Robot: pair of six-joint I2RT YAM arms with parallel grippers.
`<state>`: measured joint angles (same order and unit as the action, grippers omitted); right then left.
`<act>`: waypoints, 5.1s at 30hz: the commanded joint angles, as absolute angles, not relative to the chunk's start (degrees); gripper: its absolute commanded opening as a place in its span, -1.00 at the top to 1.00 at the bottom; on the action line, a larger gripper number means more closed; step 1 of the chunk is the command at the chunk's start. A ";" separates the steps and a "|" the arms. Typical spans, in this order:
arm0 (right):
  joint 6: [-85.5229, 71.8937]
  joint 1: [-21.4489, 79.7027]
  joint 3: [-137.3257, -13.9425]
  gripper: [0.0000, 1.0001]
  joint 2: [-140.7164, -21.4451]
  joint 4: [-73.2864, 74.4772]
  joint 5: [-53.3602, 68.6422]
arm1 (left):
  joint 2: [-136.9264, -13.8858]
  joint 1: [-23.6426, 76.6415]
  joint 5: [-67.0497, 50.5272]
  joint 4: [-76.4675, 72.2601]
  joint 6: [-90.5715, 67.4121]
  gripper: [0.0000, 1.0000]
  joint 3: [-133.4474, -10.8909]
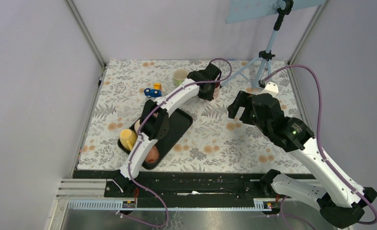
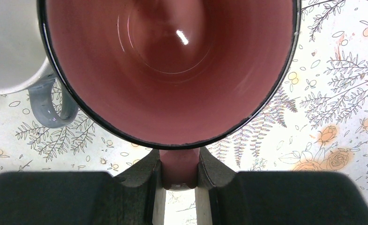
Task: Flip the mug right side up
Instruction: Place the cup at the center of the board, then turn over the cup on the tray.
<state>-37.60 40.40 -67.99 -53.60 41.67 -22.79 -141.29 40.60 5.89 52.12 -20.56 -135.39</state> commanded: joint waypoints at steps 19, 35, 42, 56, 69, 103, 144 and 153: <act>-38.19 40.63 -69.71 -1.00 -54.03 40.17 -21.19 | -139.31 40.14 8.21 47.55 -19.82 0.31 -140.86; -37.72 40.61 -70.40 -1.00 -54.36 40.16 -21.07 | -135.20 40.16 7.55 47.66 -19.41 -0.01 -140.33; -36.76 40.61 -69.82 -1.00 -53.65 38.95 -21.26 | -128.53 40.21 5.45 46.90 -20.22 -0.55 -136.43; -33.91 40.61 -65.84 -1.00 -52.60 35.42 -17.41 | -104.03 40.15 7.02 39.68 -22.04 -0.97 -109.82; -33.88 41.25 -61.45 -1.00 -56.72 30.15 -9.28 | -78.65 39.21 12.86 40.61 -24.56 -0.97 -85.98; -30.28 80.14 -80.98 -1.00 -104.33 5.70 -28.08 | -64.78 38.83 24.45 54.56 -24.23 -0.97 -97.98; -23.38 80.36 -76.19 -1.00 -114.38 -8.75 -36.50 | -65.19 38.76 21.47 52.41 -23.99 -0.97 -95.90; -24.51 78.54 -70.21 -1.00 -111.01 -10.00 -35.54 | -65.21 38.76 20.75 51.64 -24.21 -0.97 -94.61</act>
<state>-23.99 80.09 -72.01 -115.13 -8.21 -33.32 -65.36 39.03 21.61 54.19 -24.23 -94.98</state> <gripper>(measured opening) 0.995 0.987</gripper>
